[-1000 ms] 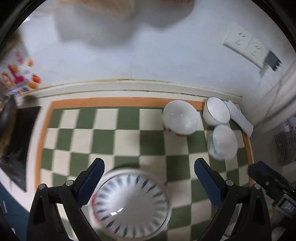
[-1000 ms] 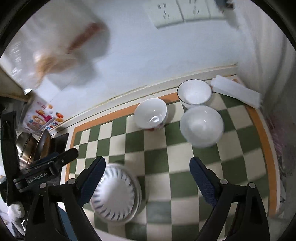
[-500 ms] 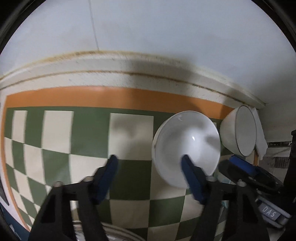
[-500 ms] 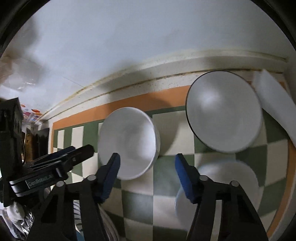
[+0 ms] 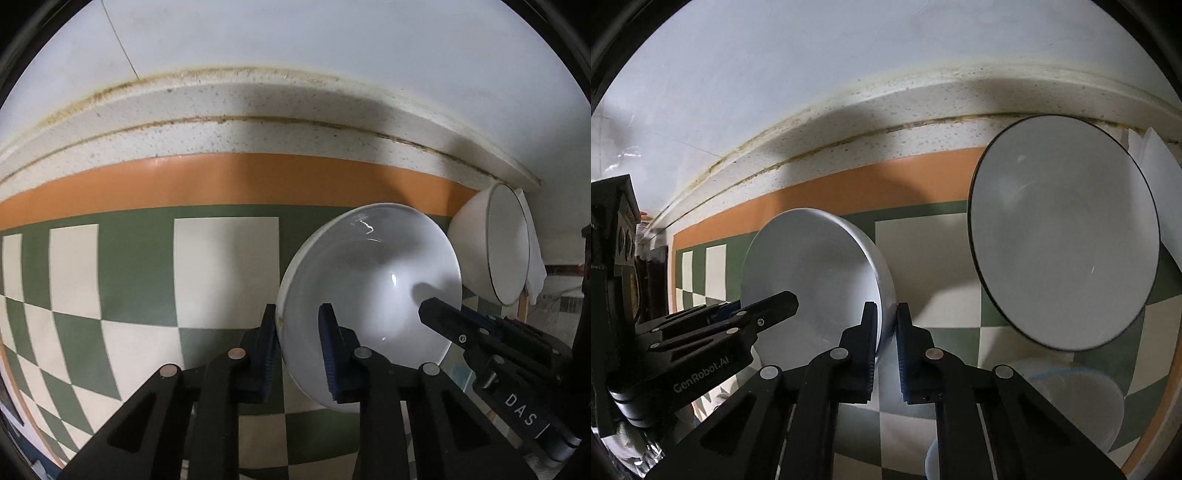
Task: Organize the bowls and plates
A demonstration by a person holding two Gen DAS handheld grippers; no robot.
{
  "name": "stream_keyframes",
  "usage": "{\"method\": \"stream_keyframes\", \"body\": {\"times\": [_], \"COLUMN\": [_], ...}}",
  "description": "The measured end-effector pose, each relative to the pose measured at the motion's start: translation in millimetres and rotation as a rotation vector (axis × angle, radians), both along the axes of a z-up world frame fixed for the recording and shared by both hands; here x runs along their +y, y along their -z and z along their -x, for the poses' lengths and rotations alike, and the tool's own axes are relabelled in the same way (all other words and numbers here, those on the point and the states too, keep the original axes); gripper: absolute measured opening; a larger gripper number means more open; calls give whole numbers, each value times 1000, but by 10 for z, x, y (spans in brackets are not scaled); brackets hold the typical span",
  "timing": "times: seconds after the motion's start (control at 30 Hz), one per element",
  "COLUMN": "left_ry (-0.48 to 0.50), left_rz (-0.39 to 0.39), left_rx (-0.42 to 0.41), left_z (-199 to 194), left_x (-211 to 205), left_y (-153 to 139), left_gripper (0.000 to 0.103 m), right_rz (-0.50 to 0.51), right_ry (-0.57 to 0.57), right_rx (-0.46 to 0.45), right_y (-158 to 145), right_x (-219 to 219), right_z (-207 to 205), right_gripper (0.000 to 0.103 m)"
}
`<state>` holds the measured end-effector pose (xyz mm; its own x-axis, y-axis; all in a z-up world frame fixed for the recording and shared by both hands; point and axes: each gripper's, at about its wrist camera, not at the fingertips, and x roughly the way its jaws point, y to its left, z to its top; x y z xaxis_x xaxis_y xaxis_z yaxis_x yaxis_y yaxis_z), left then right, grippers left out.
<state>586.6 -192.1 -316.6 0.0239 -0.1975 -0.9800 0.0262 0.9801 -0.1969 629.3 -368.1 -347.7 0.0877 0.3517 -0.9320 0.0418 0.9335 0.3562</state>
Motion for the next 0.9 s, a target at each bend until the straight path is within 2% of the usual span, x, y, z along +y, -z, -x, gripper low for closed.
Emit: {"method": "stream_keyframes", "body": {"times": [0.27, 0.4, 0.5, 0.67, 0.9], "left_ry": [28, 47, 70, 101, 151], "left_rz": [7, 15, 24, 50, 53], "left_rx": [-59, -101, -116, -93, -18], "left_z": [520, 898, 1162, 1480, 1775], "left_x": [-32, -73, -139, -328, -523], "left_y": [-582, -895, -1012, -980, -637], "left_gripper": [20, 20, 20, 20, 20], "right_rz": [-21, -34, -36, -39, -52], "right_ry": [-17, -18, -11, 18, 68], "right_rx": [-77, -101, -109, -99, -35], "right_y": [-596, -859, -984, -1044, -749], "right_x": [7, -40, -107, -311, -534], "right_z": [448, 849, 1167, 1681, 2211], "right_gripper": [12, 12, 12, 12, 12]}}
